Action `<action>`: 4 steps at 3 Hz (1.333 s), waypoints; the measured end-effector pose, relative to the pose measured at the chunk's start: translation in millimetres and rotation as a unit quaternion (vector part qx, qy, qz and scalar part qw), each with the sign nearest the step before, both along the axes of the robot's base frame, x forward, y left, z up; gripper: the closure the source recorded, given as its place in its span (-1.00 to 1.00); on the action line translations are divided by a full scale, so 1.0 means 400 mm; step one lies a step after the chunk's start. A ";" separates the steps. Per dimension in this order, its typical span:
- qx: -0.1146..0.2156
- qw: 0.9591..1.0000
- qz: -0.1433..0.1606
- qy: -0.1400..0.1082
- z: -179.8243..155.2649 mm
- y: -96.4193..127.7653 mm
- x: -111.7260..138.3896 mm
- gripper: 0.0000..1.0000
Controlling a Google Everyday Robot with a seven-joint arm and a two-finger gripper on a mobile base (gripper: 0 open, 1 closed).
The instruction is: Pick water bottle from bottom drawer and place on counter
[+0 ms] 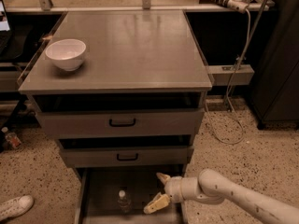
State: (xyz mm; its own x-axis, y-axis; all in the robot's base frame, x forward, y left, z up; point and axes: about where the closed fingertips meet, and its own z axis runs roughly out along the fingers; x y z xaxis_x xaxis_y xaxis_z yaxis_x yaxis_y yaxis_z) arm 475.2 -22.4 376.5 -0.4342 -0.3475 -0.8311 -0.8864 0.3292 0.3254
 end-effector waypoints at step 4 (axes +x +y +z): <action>0.067 0.998 -0.014 -0.007 -0.158 0.118 0.019 -1.00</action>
Offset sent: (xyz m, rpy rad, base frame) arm -0.0031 0.0249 -0.0244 0.0608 0.0242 0.0092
